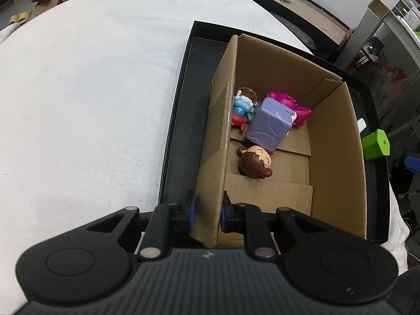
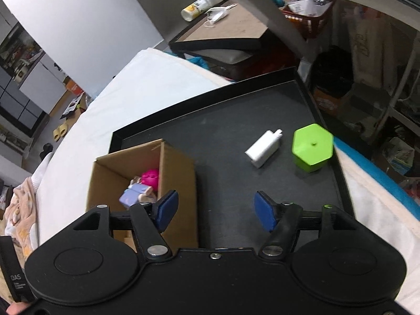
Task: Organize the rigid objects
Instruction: 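Move the right gripper to the lime-green hexagonal box and grasp it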
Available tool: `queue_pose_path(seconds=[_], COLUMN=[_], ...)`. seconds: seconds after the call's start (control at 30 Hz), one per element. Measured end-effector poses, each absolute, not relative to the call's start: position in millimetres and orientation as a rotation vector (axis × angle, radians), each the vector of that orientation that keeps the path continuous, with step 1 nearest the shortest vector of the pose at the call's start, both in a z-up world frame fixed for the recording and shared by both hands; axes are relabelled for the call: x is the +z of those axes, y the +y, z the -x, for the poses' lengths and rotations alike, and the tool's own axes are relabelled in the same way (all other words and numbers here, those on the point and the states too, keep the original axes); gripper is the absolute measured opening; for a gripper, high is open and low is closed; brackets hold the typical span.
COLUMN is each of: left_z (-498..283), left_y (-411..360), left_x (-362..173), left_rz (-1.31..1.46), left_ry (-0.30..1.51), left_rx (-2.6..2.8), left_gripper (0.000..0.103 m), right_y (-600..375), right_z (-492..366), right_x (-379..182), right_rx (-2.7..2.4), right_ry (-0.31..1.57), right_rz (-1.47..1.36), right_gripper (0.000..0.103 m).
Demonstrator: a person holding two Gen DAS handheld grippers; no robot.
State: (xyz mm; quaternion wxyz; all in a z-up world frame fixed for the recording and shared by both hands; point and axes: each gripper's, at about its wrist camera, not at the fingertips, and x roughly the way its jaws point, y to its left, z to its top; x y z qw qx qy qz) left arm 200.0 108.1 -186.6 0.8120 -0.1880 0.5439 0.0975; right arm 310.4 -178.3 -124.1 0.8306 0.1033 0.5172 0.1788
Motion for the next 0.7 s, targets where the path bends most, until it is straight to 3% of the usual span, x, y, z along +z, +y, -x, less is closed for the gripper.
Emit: queue_pose_path(seconds=[0.47,0.7], left_z=[-206,-207], left_y=[103,102], left_x=[-188,-188], left_rz=[0.372,0.358], left_ry=[1.183,1.189], left_rx=[0.225,0.228], left_gripper=[0.016,0.015], right_y=[-207,-220], right_z=[-320,-329], right_x=[-140,-164], right_rx=[0.3,0.196], right_ry=[1.047,1.019], right_rz=[-0.197,-0.228], right_gripper=[0.077,0.077])
